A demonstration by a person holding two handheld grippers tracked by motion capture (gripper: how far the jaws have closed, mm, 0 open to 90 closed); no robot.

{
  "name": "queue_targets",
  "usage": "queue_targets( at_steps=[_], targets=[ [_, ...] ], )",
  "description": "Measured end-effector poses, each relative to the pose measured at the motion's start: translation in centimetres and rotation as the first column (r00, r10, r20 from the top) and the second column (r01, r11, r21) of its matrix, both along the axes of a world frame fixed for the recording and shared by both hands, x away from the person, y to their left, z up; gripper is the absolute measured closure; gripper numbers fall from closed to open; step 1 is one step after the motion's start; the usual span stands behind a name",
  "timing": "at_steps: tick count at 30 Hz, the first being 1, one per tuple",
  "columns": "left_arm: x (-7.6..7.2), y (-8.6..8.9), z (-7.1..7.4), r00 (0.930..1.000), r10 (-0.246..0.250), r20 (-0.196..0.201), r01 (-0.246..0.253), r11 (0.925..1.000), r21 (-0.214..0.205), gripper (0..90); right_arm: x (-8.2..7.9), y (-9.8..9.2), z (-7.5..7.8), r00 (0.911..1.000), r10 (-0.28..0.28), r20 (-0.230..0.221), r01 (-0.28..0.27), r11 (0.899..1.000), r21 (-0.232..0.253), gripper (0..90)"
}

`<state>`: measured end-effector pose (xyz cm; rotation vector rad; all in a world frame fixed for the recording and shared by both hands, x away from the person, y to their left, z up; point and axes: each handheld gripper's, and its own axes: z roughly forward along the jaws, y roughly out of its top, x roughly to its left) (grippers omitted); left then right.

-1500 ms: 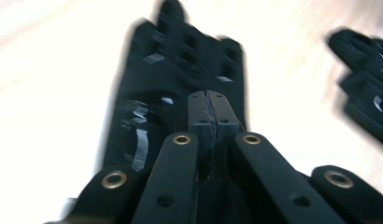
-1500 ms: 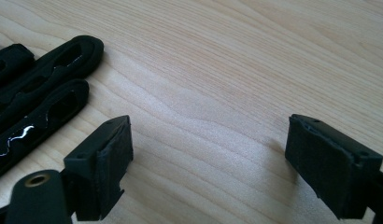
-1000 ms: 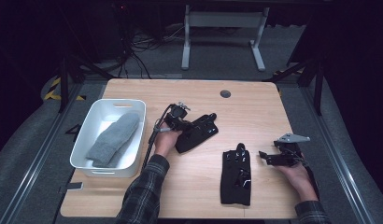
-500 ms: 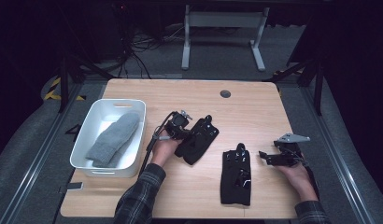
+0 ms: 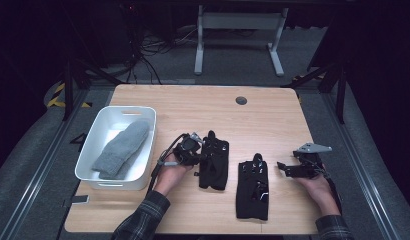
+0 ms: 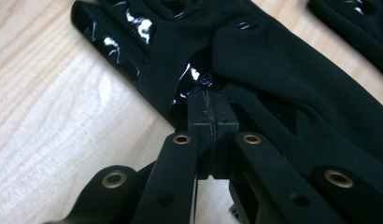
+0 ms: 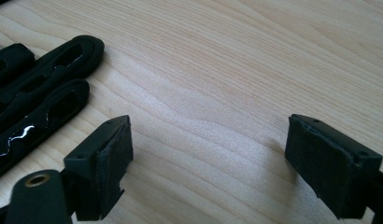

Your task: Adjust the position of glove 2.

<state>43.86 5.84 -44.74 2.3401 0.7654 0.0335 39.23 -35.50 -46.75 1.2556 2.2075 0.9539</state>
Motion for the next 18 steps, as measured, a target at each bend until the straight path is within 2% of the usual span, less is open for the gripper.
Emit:
queue_targets(
  at_steps=[2, 4, 5, 7, 10, 11, 14, 15, 18],
  targets=[
    [0.0, 0.2, 0.4, 0.9999, 0.005, 0.012, -0.004, 0.9993, -0.037, 90.0, 0.0, 0.0, 0.0, 1.0, 0.0, 0.0, 0.0, 1.0, 0.0, 15.7],
    [0.2, 0.0, 0.6, 0.9996, 0.0, 0.027, 0.001, 0.999, -0.044, 90.0, 0.0, 0.0, 0.0, 1.0, 0.001, -0.001, -0.001, 1.0, -0.001, 15.8],
    [0.4, -0.3, 0.5, 0.9992, -0.001, 0.04, 0.004, 0.998, -0.064, 90.0, 0.0, 0.0, 0.0, 1.0, 0.0, -0.001, 0.0, 1.0, -0.001, 15.9],
    [0.5, -0.5, 0.4, 0.9992, -0.005, 0.039, 0.008, 0.9975, -0.07, 90.0, 0.0, 0.0, 0.0, 1.0, 0.003, 0.0, -0.003, 1.0, 0.0, 15.9],
    [0.9, -1.0, -0.3, 0.9991, -0.012, 0.04, 0.015, 0.9982, -0.058, 90.0, -0.1, 0.0, 0.0, 1.0, 0.007, 0.0, -0.007, 1.0, -0.001, 15.9],
    [1.0, -1.3, -0.9, 0.9995, -0.017, 0.027, 0.018, 0.9995, -0.027, 90.0, -0.1, 0.0, 0.0, 1.0, 0.008, 0.0, -0.008, 1.0, -0.001, 15.9],
    [0.9, -1.2, -1.0, 0.9996, -0.018, 0.02, 0.019, 0.9991, -0.037, 90.0, -0.1, 0.0, 0.0, 1.0, 0.01, 0.001, -0.01, 1.0, -0.001, 15.9],
    [0.7, -1.3, -0.8, 0.9993, -0.031, 0.02, 0.031, 0.9993, -0.019, 90.0, -0.1, 0.0, 0.0, 0.9999, 0.013, 0.0, -0.013, 1.0, -0.002, 15.9],
    [0.3, -1.3, -0.8, 0.9986, -0.05, 0.015, 0.05, 0.9987, -0.013, 90.0, -0.1, 0.0, 0.0, 0.9999, 0.013, 0.0, -0.013, 1.0, -0.001, 15.9]
  ],
)
